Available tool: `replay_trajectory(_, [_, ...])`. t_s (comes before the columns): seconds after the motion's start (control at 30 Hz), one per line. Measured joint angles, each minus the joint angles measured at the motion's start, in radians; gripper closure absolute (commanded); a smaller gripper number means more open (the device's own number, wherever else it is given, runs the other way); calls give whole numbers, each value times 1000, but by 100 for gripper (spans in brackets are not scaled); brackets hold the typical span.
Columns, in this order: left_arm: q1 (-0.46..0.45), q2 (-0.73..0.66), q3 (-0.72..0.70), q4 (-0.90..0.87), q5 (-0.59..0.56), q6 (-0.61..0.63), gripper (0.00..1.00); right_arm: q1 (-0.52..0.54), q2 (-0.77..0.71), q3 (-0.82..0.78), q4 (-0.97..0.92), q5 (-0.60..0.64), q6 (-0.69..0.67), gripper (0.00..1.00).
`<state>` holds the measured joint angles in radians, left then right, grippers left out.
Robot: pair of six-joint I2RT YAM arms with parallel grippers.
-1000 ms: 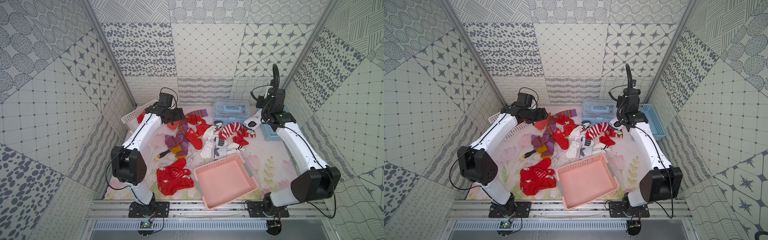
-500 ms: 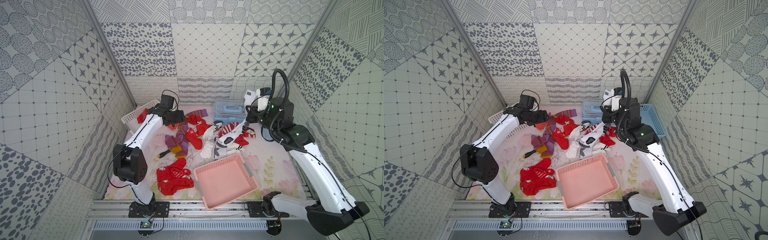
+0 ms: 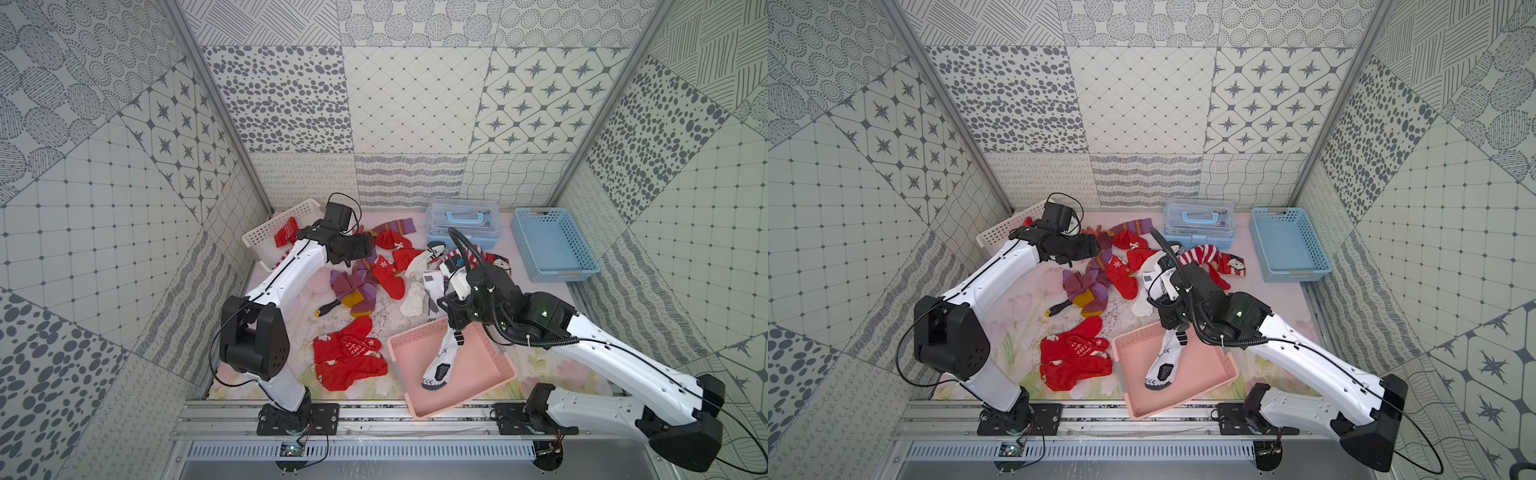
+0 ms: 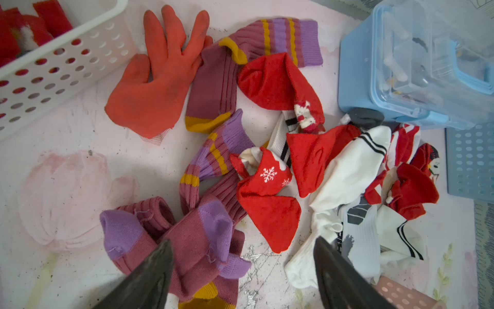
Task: Sort the socks into the basket by color
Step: Place the sock in the bin.
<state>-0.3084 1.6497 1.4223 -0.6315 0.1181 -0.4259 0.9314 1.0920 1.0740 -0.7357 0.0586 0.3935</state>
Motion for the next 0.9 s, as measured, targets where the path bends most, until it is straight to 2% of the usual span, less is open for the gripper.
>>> replay_trajectory(0.23, [-12,-39,-55,1,-3,-13,18,45,5,-132,26,1,62,100])
replay_trajectory(0.7, [-28,-52,-79,1,-19,-18,18,72,91,-333,95,-168,209,100])
replay_trajectory(0.77, [-34,-47,-74,1,-22,-18,18,72,121,-338,101,-185,224,94])
replay_trajectory(0.9, [-47,-40,-67,1,-23,-18,18,72,182,-338,119,-218,246,69])
